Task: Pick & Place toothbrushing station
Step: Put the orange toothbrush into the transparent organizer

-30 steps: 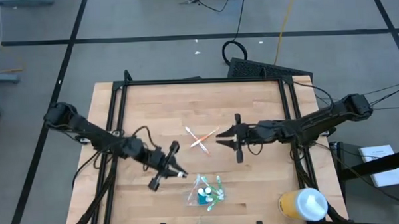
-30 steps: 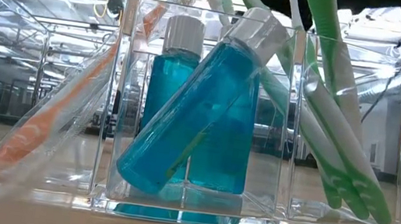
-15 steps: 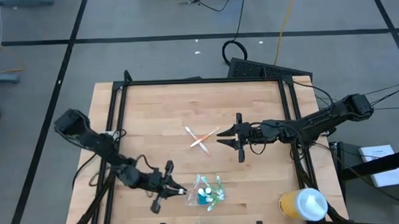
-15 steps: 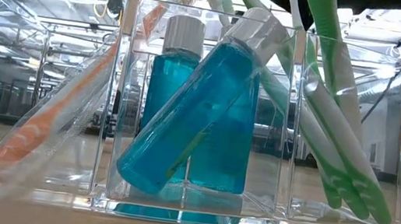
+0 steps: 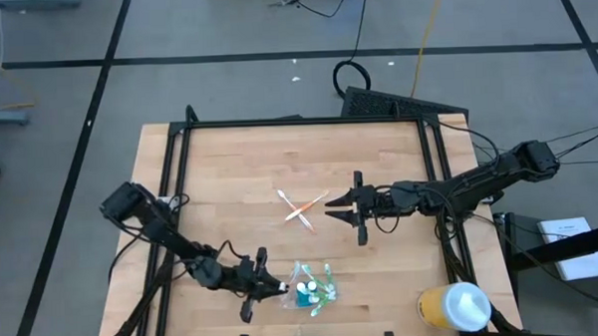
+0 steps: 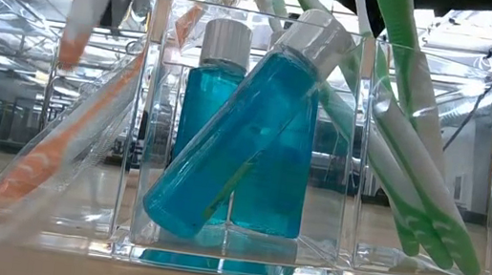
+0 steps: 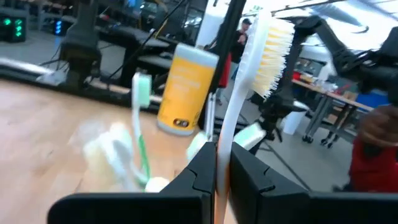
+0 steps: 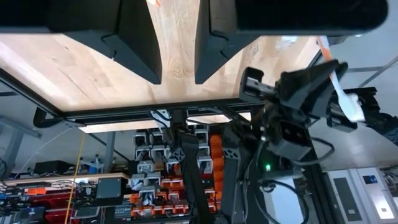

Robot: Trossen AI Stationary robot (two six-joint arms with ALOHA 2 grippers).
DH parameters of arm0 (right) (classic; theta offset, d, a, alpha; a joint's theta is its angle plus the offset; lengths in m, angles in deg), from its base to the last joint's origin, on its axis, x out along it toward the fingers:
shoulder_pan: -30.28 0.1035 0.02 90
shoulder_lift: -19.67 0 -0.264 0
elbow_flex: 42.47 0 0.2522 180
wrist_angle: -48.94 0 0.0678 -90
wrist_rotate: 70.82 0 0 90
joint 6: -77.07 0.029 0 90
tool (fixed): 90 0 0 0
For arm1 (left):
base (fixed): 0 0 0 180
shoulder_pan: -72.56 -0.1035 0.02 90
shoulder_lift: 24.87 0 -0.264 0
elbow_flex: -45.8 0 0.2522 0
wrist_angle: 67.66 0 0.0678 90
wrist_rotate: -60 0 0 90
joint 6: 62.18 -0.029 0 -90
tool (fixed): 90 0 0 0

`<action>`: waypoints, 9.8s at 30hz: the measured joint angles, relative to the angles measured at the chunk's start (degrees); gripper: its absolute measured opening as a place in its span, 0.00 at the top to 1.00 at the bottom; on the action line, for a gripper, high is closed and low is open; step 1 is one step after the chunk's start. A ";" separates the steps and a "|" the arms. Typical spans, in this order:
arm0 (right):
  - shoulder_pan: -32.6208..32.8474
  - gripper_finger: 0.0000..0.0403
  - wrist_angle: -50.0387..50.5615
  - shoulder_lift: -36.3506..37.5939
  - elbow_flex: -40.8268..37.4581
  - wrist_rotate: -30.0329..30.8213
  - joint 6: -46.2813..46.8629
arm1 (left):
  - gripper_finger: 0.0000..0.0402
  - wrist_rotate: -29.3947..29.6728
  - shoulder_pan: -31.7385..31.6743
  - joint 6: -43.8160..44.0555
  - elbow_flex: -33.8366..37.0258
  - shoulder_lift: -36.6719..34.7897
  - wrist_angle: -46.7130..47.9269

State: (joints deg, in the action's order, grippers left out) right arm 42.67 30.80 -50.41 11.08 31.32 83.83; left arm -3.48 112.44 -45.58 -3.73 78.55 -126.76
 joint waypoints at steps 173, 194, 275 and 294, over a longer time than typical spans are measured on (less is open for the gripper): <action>-1.16 0.78 9.01 -0.02 0.07 2.75 7.93 | 0.97 -4.56 -30.03 -8.75 -4.20 -31.64 56.09; -2.67 0.66 0.04 -4.41 0.07 2.78 2.30 | 0.97 -20.30 -30.32 -13.25 3.69 -22.07 19.61; -0.30 0.98 -6.76 -4.68 0.08 1.11 0.07 | 0.36 -26.40 -34.31 -2.43 -8.16 -19.28 45.12; -0.39 0.98 -6.65 -4.63 0.09 1.07 1.03 | 0.36 -30.52 -35.51 -2.13 -14.75 -9.36 35.45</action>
State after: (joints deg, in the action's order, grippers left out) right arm 42.29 24.15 -55.05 11.17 32.40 84.87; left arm -34.00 76.93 -47.71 -18.48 69.19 -91.31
